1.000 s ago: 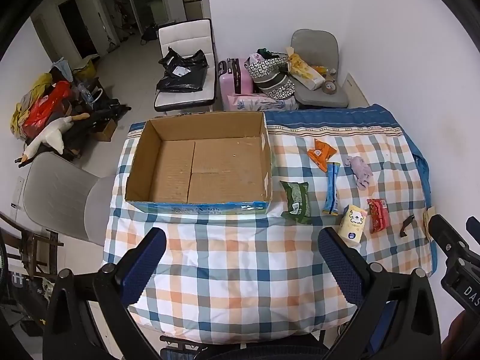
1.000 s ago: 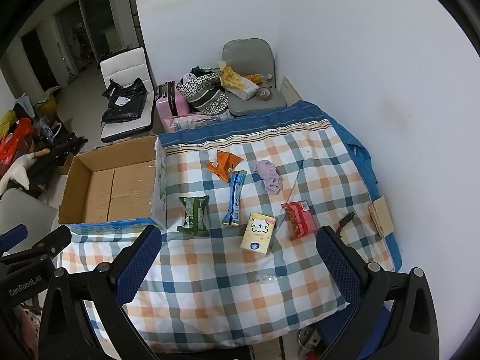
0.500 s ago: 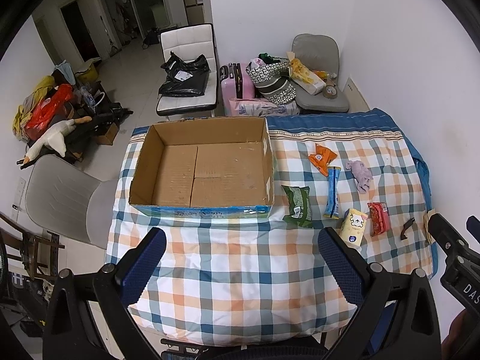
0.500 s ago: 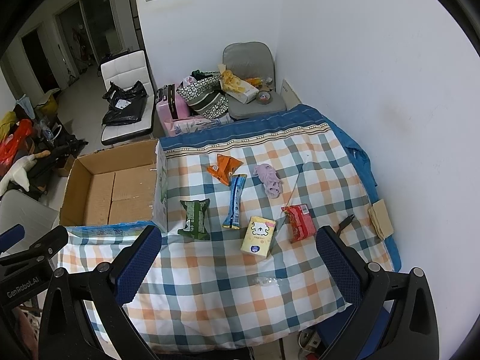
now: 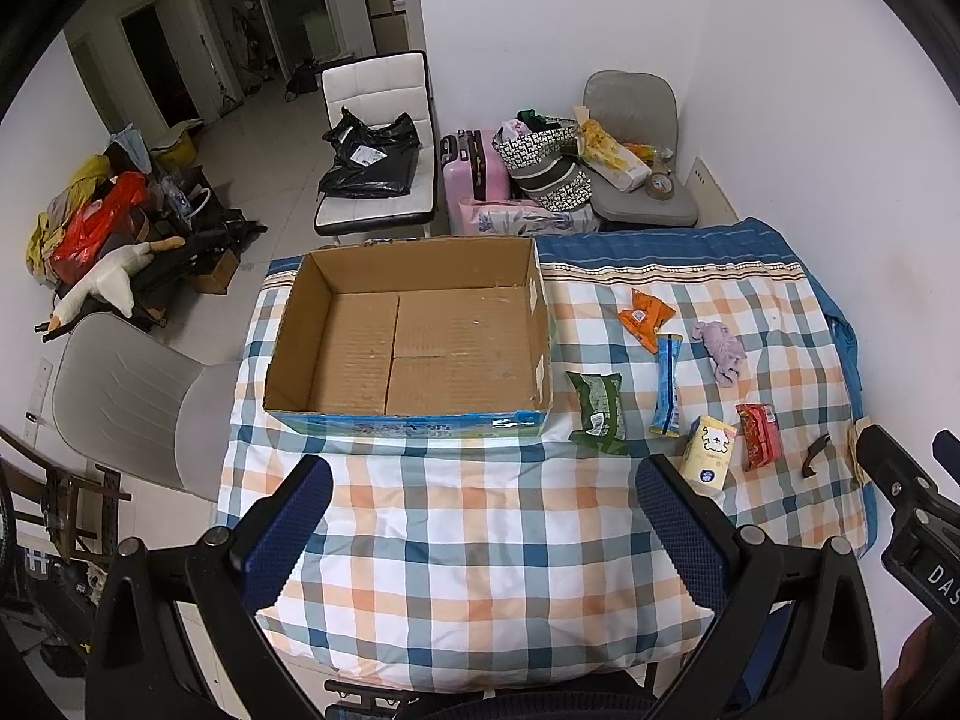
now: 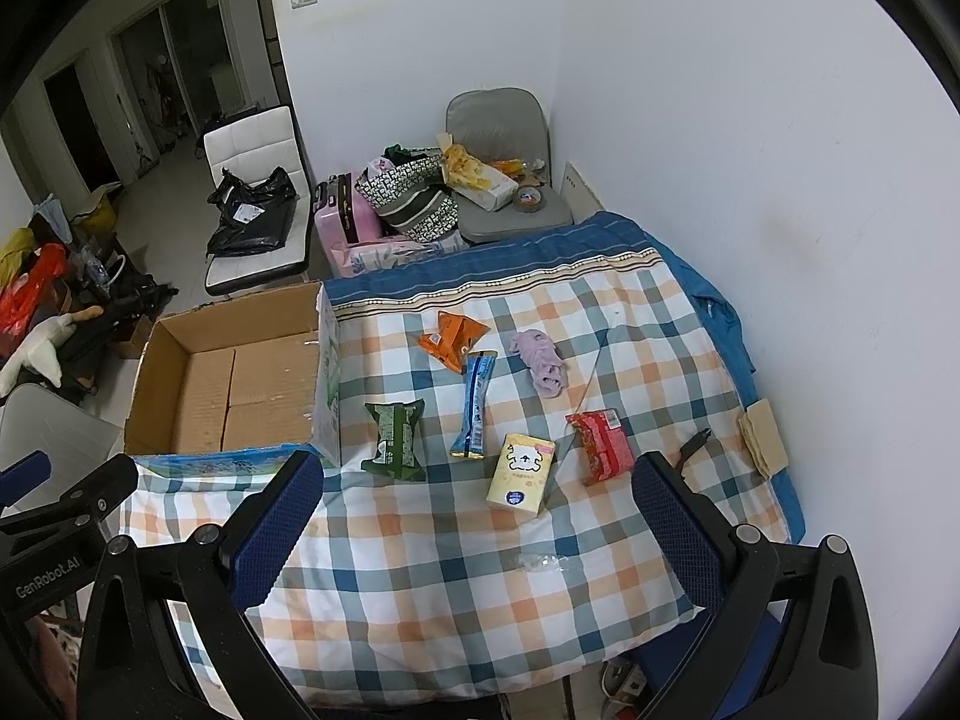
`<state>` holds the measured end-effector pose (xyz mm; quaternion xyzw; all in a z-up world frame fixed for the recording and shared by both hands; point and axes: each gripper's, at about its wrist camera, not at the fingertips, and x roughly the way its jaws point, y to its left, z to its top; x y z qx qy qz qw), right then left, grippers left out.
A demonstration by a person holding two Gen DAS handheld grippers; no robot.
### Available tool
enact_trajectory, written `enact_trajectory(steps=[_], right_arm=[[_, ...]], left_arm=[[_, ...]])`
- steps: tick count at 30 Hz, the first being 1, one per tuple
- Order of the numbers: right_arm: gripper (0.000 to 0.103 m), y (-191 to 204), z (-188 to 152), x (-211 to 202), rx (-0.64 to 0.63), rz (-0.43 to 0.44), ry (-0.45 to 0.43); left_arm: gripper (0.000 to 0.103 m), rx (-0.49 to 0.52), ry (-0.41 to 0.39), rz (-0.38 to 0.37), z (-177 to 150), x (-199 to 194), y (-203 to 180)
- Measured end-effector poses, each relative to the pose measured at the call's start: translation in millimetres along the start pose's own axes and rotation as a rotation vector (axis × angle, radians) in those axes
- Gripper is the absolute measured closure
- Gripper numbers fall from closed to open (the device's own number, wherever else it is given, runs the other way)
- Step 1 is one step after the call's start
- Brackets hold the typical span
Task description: Organize soft objects
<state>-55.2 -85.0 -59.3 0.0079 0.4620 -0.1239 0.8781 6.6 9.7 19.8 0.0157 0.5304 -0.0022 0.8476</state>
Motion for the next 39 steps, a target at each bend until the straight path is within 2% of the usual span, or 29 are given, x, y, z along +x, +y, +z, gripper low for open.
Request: enact_trajectory(steps=[3, 8, 9, 12, 15, 39], right_arm=[[0.000, 0, -3, 0, -0.001, 0.003, -0.002], [0.000, 4, 11, -7, -0.018, 0.003, -0.017], [0.000, 14, 13, -21, -0.018, 0.002, -0.024], [0.000, 16, 17, -26, -0.019, 0.002, -0.033], [0.000, 13, 9, -22, -0.021, 0.004, -0.045], [0.000, 23, 8, -26, -0.026, 0.012, -0.052]], left_arm=[[0.000, -0.003, -0.001, -0.002, -2, 0, 0], [0.000, -0.003, -0.006, 0.001, -1, -1, 0], [0.000, -0.004, -0.008, 0.002, -1, -2, 1], [0.000, -0.006, -0.018, 0.003, -1, -5, 6], [0.000, -0.007, -0.024, 0.005, -1, -8, 9], [0.000, -0.004, -0.032, 0.011, -5, -16, 14]])
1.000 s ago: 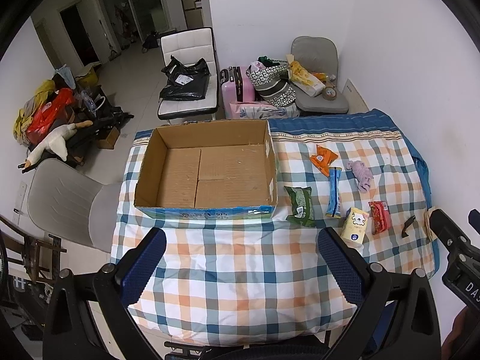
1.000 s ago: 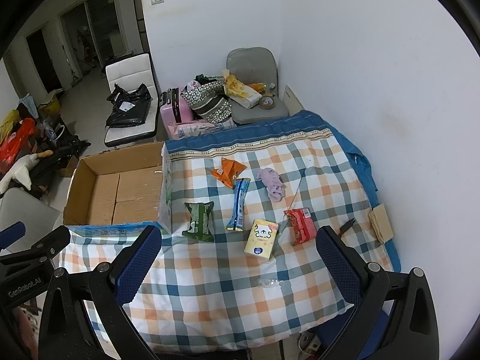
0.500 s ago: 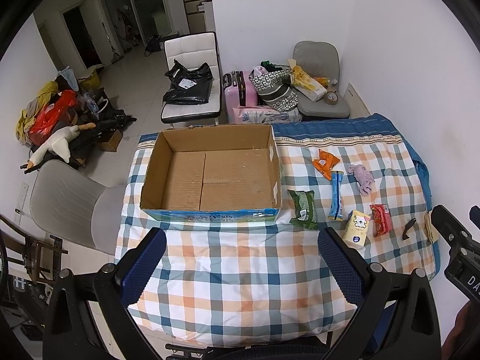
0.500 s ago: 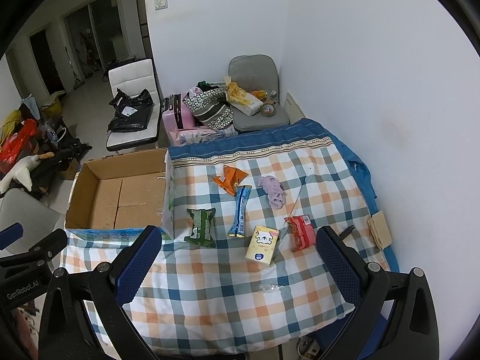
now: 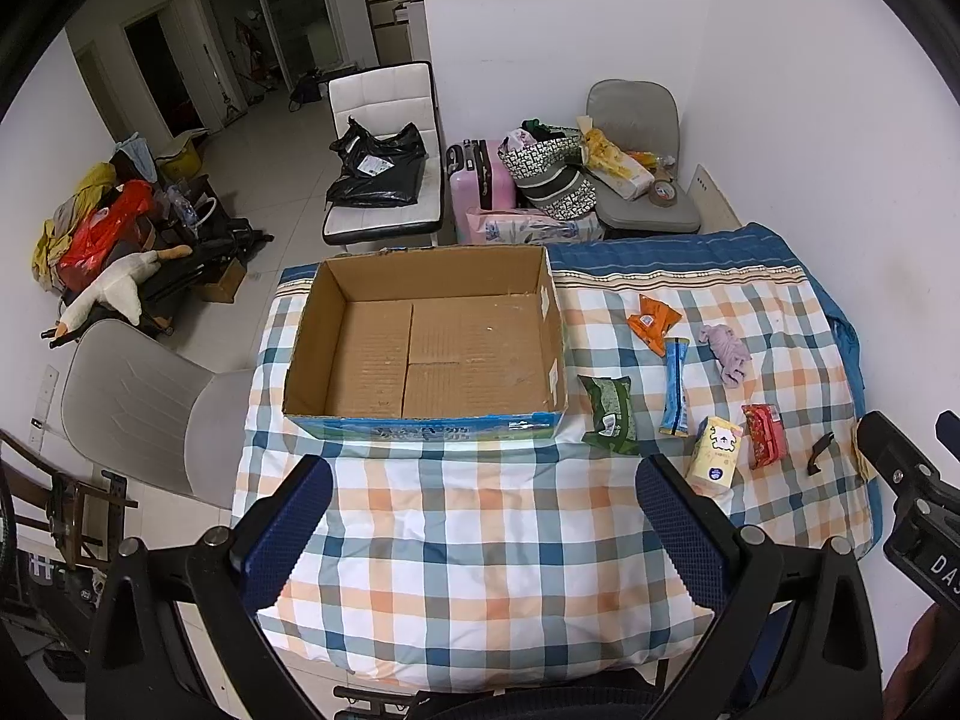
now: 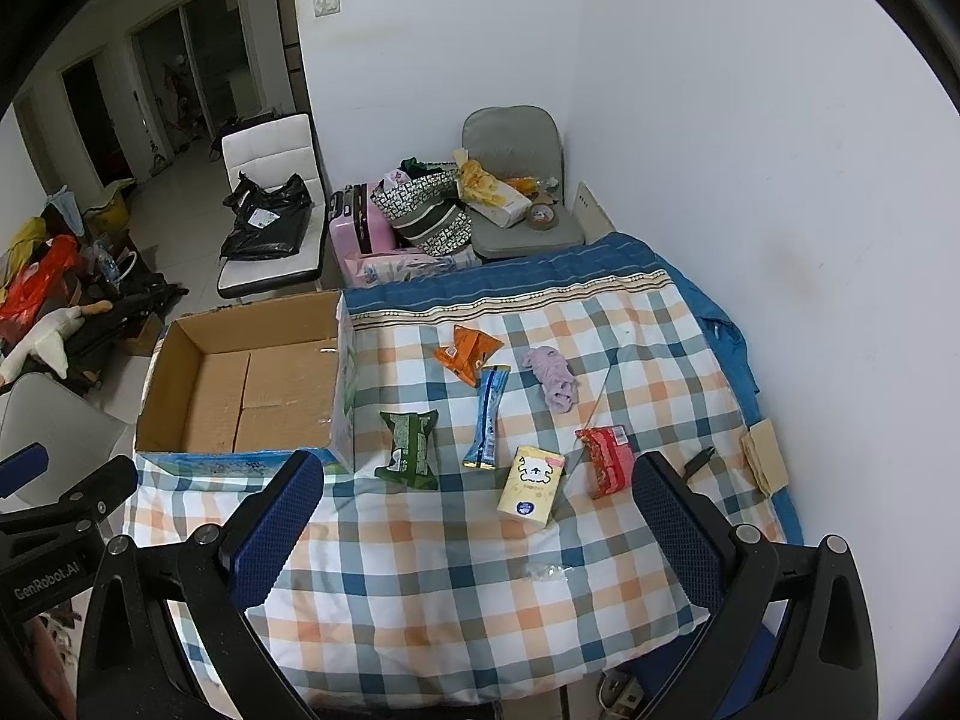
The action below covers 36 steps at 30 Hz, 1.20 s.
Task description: Organize soft objects
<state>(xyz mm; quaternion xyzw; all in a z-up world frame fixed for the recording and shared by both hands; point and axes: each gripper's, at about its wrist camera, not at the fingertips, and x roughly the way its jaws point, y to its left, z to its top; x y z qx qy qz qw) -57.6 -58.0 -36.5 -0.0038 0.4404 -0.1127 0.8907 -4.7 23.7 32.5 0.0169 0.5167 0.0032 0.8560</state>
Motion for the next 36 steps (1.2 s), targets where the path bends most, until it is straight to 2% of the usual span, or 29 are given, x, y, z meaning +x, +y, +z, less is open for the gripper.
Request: enact_trajectory(steps=[18, 23, 29, 33, 36], right_arm=[[0.000, 3, -1, 3, 0.004, -0.006, 0.000], [0.000, -19, 0, 21, 0.073, 0.030, 0.041], [0.000, -95, 5, 86, 0.224, 0.039, 0.152], [0.000, -141, -7, 161, 0.294, 0.016, 0.287], [0.000, -160, -29, 231, 0.329, 0.014, 0.419]], left_arm=[[0.000, 0.012, -0.005, -0.004, -2, 1, 2], [0.000, 0.051, -0.013, -0.031, 6, 16, -11], [0.000, 0.100, 0.047, -0.098, 37, 84, -61], [0.000, 0.147, 0.181, -0.138, 47, 148, -104], [0.000, 0.186, 0.261, -0.128, 45, 195, -138]])
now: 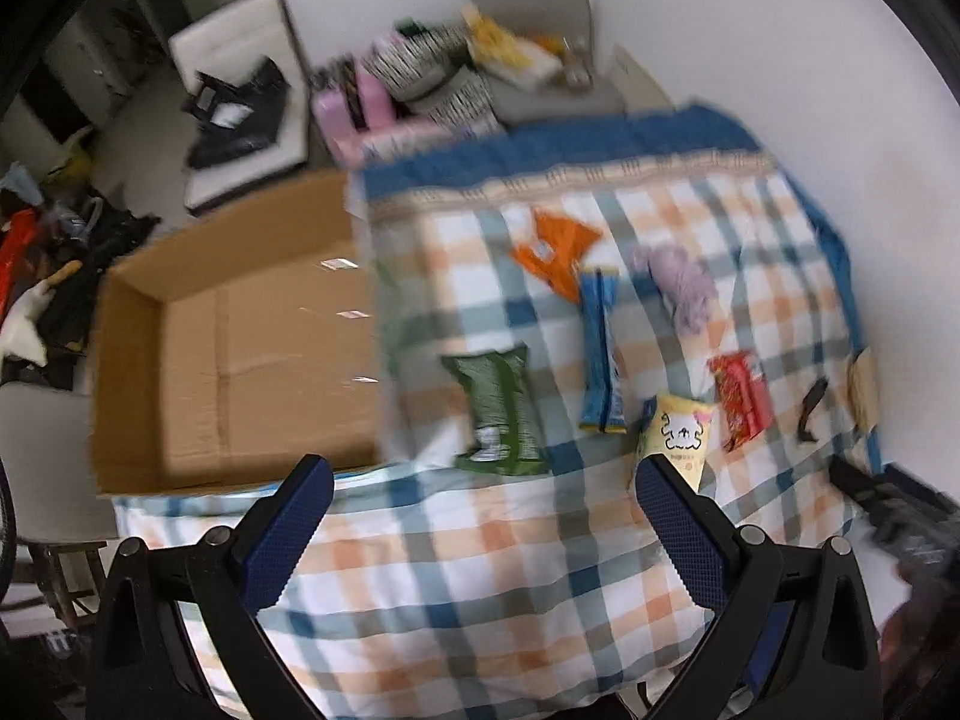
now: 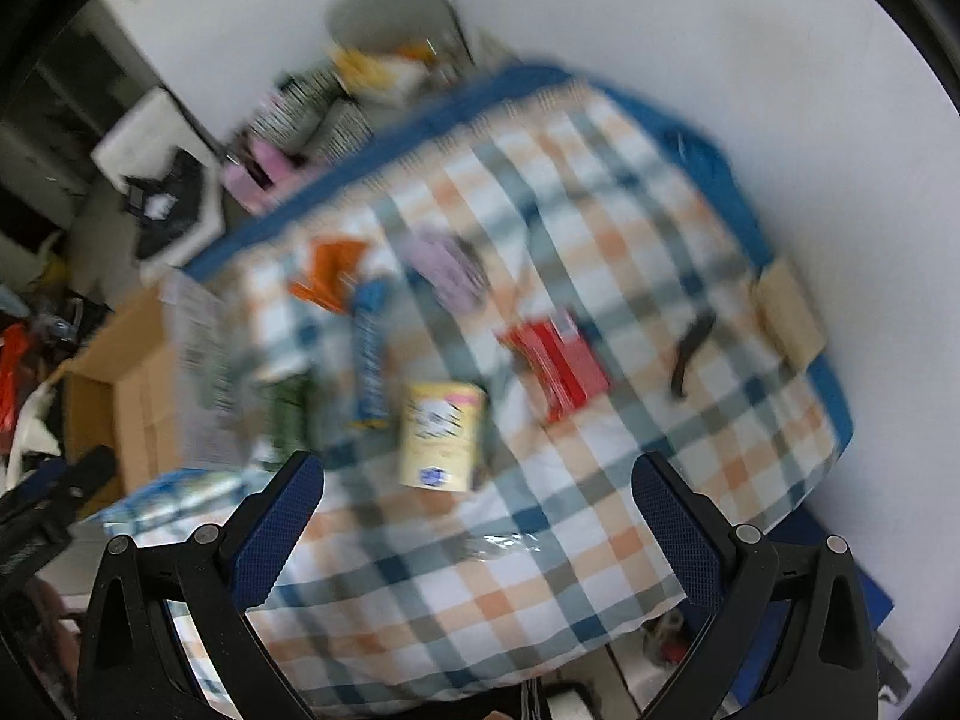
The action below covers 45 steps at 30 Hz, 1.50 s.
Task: Organize soft objects
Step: 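Grasp the green snack bag with the left tool while the right tool grasps the yellow tissue pack, then carry both items over the box and open both tools to drop them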
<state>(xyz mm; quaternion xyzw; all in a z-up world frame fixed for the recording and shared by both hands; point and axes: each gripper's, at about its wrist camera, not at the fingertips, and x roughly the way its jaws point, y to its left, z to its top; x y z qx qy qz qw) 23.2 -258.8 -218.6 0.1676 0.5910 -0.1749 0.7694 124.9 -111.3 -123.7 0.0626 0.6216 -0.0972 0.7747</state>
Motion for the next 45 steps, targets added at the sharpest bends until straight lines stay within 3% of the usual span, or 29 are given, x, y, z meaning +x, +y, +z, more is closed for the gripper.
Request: enact_trajectory(steps=[4, 10, 14, 20, 22, 24, 25, 27, 30, 37, 45], right_arm=[[0.000, -12, 5, 95, 0.047, 0.054, 0.184], [0.002, 3, 3, 188, 0.087, 0.108, 0.322], [0.012, 8, 5, 212, 0.097, 0.113, 0.361], [0.024, 9, 4, 224, 0.066, 0.099, 0.399], [0.026, 11, 4, 225, 0.059, 0.096, 0.407], [0.030, 10, 4, 225, 0.052, 0.096, 0.413], [0.031, 8, 2, 227, 0.050, 0.097, 0.414], [0.032, 11, 0, 224, 0.043, 0.093, 0.421], [0.034, 11, 1, 225, 0.030, 0.087, 0.428], [0.038, 24, 3, 200, -0.023, 0.066, 0.403], [0.038, 39, -8, 140, -0.090, 0.124, 0.338]], left_arm=[[0.003, 0.032, 0.117, 0.021, 15, 63, -30], [0.003, 0.072, 0.235, 0.112, 33, 131, -44], [0.003, 0.093, 0.313, 0.191, 42, 166, -41], [0.003, 0.095, 0.428, 0.212, 40, 208, -38], [0.014, 0.086, 0.461, 0.198, 36, 220, -36], [0.043, 0.076, 0.492, 0.192, 30, 232, -33], [0.047, 0.064, 0.502, 0.176, 27, 236, -31], [0.060, 0.042, 0.475, 0.161, 24, 235, -31], [0.068, 0.038, 0.432, 0.163, 18, 227, -36], [0.071, 0.012, 0.366, 0.102, -16, 199, -37], [0.071, -0.002, 0.274, 0.018, -48, 144, -35]])
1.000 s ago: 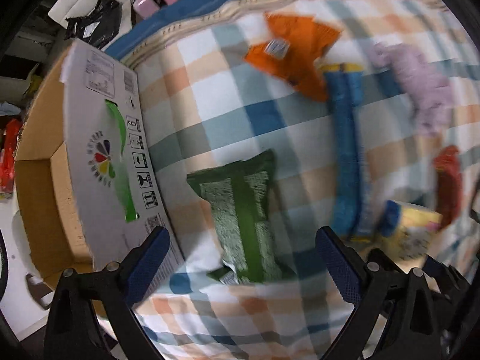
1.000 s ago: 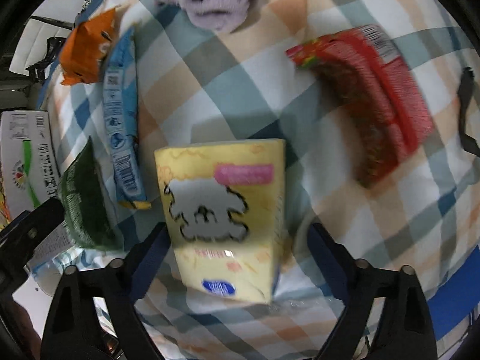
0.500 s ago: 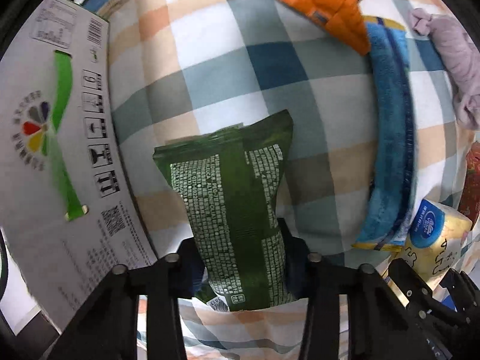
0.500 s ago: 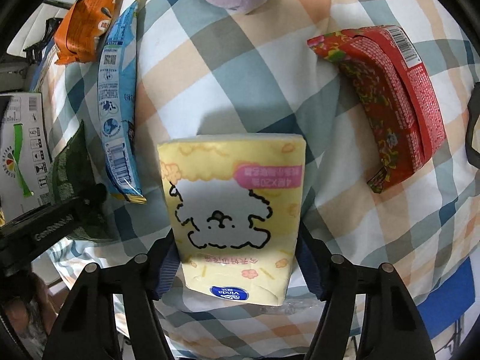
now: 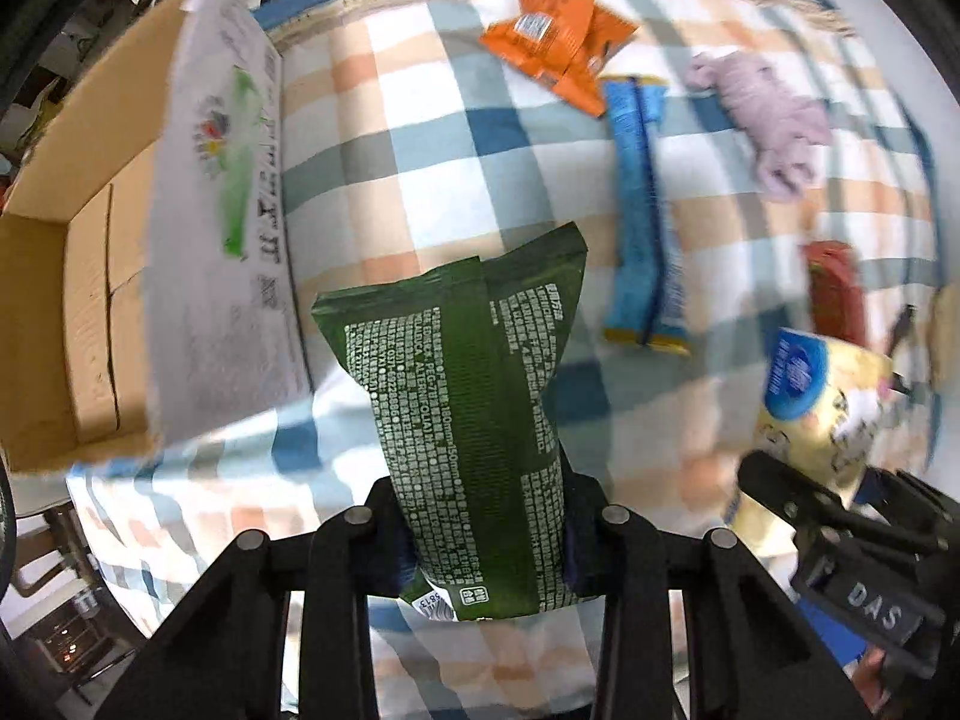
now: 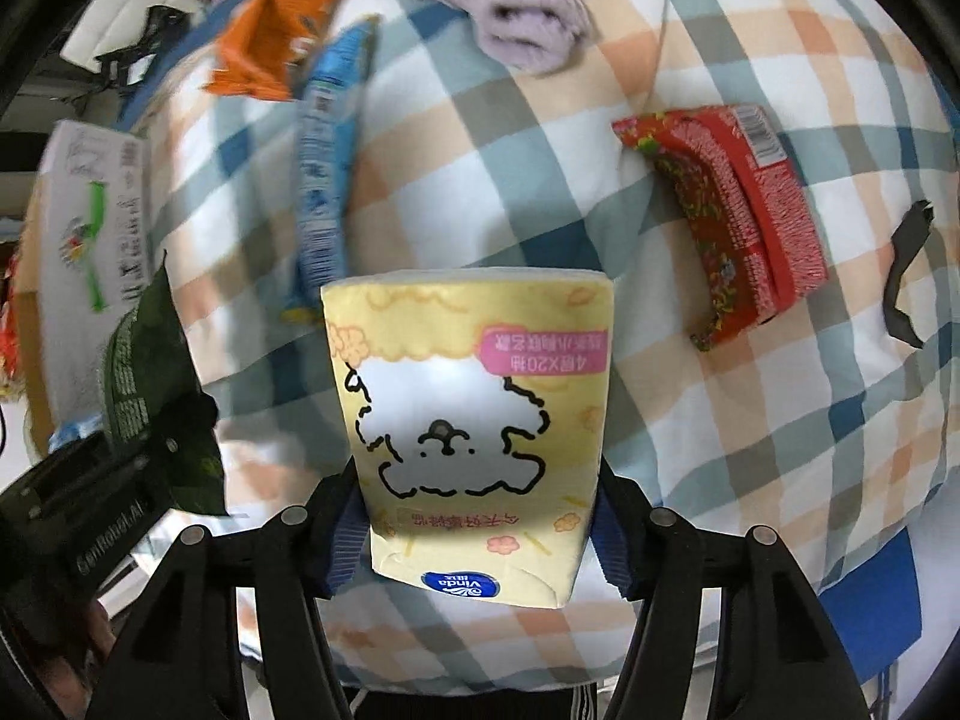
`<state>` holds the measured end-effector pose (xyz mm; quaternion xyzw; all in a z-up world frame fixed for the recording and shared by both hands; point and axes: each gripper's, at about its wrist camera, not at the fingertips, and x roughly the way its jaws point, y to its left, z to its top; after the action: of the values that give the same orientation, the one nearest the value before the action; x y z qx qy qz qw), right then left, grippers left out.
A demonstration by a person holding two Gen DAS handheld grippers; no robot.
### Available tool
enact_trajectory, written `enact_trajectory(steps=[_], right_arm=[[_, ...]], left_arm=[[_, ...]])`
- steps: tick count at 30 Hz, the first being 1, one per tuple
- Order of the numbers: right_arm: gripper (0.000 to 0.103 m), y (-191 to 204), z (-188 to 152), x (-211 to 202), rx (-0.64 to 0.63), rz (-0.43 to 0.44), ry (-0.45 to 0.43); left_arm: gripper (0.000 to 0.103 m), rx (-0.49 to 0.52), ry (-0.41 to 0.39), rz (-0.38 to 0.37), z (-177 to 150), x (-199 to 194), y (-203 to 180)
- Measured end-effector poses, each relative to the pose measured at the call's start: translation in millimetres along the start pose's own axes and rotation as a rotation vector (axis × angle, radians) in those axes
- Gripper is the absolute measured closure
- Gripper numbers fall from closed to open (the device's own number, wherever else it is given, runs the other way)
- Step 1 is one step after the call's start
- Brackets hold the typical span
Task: Organize soft objects
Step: 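Carry both items over the box and open both tools to drop them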
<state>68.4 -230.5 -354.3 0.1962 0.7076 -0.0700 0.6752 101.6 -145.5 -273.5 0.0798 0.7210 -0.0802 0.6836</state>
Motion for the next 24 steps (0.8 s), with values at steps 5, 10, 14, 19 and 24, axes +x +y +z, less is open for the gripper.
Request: enact_trajectory(steps=[5, 10, 14, 19, 24], right_arm=[[0.038, 20, -18, -41, -0.073, 0.043, -0.052], [0.038, 55, -38, -84, -0.174, 0.081, -0.102], [0.038, 87, -57, -110, -0.256, 0.137, -0.130], [0.038, 148, -63, -131, -0.368, 0.189, -0.162], [0.038, 207, -45, -131, -0.426, 0.215, -0.171]], left_arm=[[0.071, -0.037, -0.099, -0.057, -34, -61, 14], [0.071, -0.080, -0.174, -0.064, -48, -113, 44], [0.071, -0.121, -0.221, -0.060, -56, -148, 70], [0.071, -0.184, -0.274, -0.036, -52, -178, 112], [0.071, -0.222, -0.295, -0.024, -26, -191, 159]])
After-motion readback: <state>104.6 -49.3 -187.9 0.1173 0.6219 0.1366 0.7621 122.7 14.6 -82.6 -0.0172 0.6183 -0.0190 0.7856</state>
